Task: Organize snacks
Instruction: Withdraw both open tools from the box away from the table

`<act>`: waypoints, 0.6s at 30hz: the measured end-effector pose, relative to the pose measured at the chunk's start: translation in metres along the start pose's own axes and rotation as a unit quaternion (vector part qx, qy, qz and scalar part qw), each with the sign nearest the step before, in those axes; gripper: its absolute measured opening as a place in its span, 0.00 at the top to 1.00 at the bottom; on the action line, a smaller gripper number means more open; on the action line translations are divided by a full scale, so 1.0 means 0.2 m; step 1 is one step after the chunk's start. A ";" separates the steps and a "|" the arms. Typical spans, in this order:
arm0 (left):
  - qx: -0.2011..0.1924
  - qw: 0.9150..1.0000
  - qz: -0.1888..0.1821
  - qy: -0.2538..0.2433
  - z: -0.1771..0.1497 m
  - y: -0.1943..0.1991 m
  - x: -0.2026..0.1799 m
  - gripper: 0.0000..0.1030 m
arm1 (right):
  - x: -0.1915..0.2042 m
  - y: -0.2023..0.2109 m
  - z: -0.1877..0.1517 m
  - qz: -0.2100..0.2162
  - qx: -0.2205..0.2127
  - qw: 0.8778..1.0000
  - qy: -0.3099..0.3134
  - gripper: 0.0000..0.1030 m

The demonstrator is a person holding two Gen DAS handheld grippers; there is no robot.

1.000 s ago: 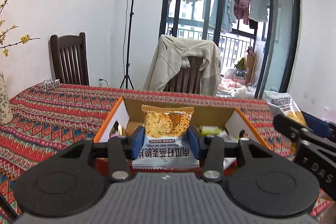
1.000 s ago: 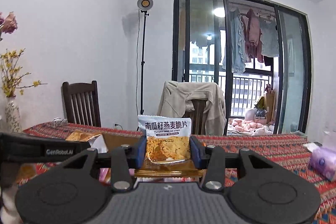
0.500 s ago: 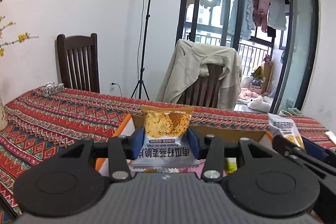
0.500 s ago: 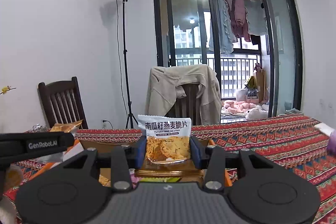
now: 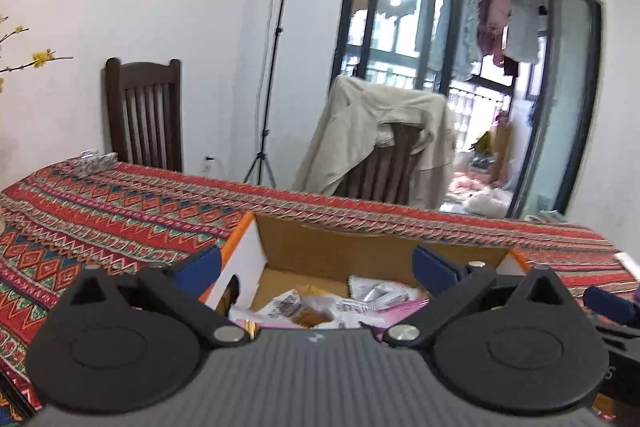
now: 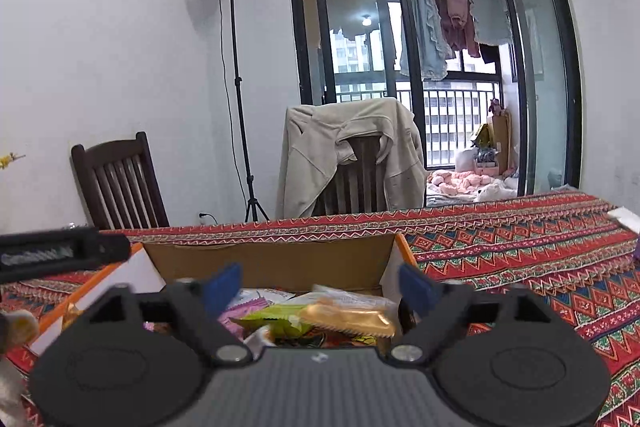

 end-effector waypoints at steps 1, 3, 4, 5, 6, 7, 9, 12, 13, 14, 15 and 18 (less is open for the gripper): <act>0.000 1.000 -0.005 0.001 0.01 0.01 0.00 0.00 | -0.01 0.01 0.00 0.001 0.000 1.000 -0.006 0.00; -0.007 1.000 -0.005 0.000 0.03 0.04 0.00 0.00 | -0.02 0.02 0.01 0.004 0.000 1.000 -0.013 0.00; -0.010 1.000 0.000 -0.003 0.05 0.05 -0.01 0.00 | -0.02 0.03 0.01 0.003 0.002 1.000 -0.014 0.00; -0.013 1.000 0.004 -0.007 0.06 0.07 -0.01 0.00 | -0.02 0.04 0.02 0.003 0.002 1.000 -0.013 0.00; -0.016 1.000 0.007 -0.011 0.08 0.09 -0.01 0.00 | -0.02 0.05 0.03 0.003 0.003 1.000 -0.012 0.00; -0.020 1.000 0.009 -0.012 0.09 0.11 -0.01 0.00 | -0.02 0.06 0.03 0.005 0.003 1.000 -0.012 0.00; -0.028 0.999 0.011 -0.018 0.11 0.17 -0.01 0.00 | -0.01 0.08 0.06 0.013 0.007 1.000 -0.010 0.00; -0.031 0.999 0.015 -0.028 0.14 0.25 0.02 0.00 | 0.02 0.13 0.08 0.013 0.011 1.000 0.005 0.00; -0.030 0.999 0.016 -0.031 0.15 0.27 0.03 0.00 | 0.03 0.15 0.09 0.011 0.010 1.000 0.010 0.00; -0.030 0.999 0.016 -0.033 0.15 0.31 0.04 0.00 | 0.04 0.19 0.10 0.009 0.009 1.000 0.013 0.00; -0.030 0.999 0.015 -0.035 0.15 0.34 0.06 0.00 | 0.04 0.21 0.11 0.008 0.009 1.000 0.015 0.00; -0.019 0.999 0.006 -0.041 0.14 0.43 0.09 0.00 | 0.06 0.31 0.13 0.009 0.012 1.000 0.025 0.00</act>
Point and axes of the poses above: each gripper's, at about its wrist camera, not at the fingertips, and y roughly against the way its jaws point, x to its left, z to its top, the point moved 6 cm from there along -y, roughly the way its jaws point, and after that the axes turned 6 degrees about -x, right-handed, at the moved point
